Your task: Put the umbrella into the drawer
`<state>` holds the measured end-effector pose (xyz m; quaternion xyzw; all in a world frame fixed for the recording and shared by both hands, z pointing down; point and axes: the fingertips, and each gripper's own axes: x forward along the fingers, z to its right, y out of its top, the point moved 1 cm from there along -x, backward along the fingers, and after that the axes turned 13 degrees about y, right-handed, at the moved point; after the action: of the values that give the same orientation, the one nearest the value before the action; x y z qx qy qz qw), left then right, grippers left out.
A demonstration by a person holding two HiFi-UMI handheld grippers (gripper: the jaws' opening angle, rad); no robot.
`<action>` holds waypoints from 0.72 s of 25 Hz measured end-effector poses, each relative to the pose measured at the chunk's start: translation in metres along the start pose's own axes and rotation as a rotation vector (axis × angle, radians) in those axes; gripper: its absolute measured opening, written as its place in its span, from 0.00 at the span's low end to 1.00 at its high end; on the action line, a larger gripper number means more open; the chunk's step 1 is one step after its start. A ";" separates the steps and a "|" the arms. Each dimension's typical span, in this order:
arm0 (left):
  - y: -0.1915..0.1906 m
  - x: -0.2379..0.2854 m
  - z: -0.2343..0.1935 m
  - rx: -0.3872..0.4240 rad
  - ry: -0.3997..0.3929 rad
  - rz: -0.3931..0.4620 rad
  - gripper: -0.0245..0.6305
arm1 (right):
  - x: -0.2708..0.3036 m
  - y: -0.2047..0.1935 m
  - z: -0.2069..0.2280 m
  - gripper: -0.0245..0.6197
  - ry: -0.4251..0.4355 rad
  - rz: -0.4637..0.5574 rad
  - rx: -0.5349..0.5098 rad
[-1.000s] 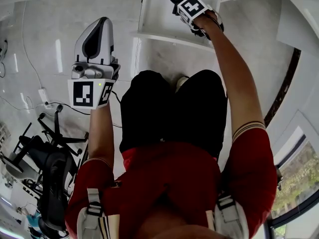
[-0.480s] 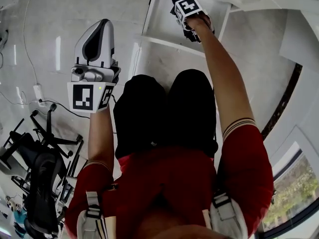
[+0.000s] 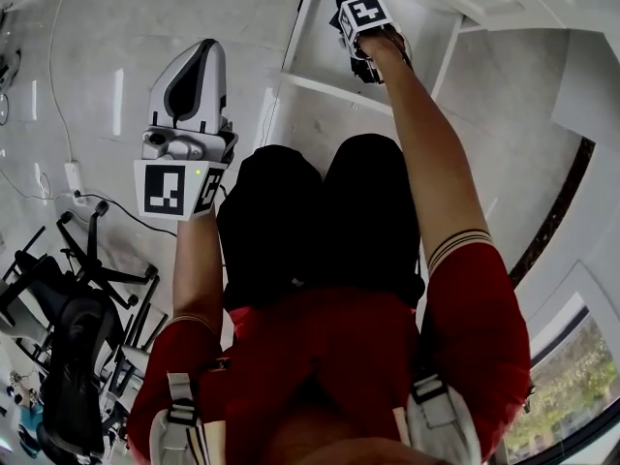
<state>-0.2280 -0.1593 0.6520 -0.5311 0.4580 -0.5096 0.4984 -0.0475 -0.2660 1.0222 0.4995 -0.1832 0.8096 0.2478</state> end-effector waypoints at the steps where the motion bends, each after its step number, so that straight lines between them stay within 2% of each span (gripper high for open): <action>1: -0.001 0.001 0.001 0.001 -0.003 0.001 0.05 | 0.002 0.001 0.000 0.49 0.002 0.004 -0.004; 14: -0.010 0.017 0.009 -0.002 -0.027 -0.013 0.05 | 0.001 -0.001 -0.003 0.55 0.011 0.043 -0.112; 18: -0.001 0.022 0.014 -0.004 -0.032 -0.009 0.05 | -0.022 0.000 -0.008 0.55 -0.033 0.070 -0.188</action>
<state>-0.2131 -0.1804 0.6556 -0.5423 0.4484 -0.5024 0.5024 -0.0451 -0.2668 0.9990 0.4805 -0.2796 0.7888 0.2621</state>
